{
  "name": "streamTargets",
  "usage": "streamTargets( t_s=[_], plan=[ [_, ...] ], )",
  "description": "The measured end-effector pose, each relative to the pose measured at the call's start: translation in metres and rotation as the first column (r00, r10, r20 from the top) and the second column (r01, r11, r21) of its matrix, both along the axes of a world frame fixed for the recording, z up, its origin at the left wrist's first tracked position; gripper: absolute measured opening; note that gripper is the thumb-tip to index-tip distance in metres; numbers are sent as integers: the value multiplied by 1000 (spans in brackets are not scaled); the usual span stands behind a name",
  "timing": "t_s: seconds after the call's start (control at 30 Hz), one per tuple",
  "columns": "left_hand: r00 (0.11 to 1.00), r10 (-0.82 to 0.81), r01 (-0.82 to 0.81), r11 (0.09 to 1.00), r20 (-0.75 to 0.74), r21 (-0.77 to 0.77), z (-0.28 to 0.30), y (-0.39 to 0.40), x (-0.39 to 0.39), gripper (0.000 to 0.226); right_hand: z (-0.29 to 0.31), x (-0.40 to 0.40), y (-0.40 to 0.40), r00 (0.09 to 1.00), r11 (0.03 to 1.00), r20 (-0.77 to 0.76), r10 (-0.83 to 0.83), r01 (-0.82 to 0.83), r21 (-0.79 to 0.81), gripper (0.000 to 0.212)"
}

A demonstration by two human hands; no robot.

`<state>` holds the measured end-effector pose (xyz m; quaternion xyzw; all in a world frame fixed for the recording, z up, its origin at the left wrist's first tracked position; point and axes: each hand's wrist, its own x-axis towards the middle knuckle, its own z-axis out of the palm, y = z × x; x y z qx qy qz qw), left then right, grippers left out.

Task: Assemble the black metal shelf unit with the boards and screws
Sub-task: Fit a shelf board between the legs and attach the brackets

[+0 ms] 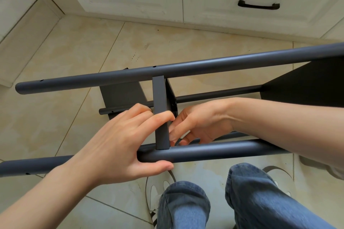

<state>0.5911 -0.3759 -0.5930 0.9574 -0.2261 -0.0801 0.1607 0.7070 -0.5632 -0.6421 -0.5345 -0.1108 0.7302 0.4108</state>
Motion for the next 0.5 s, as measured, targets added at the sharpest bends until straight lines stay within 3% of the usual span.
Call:
streamTargets(
  t_s=[0.5],
  plan=[
    [1000,-12,12,1000,-2,-7,-1,1,-2,76,-4,-5,1,1000,1000,4,-21,21,0,16]
  ],
)
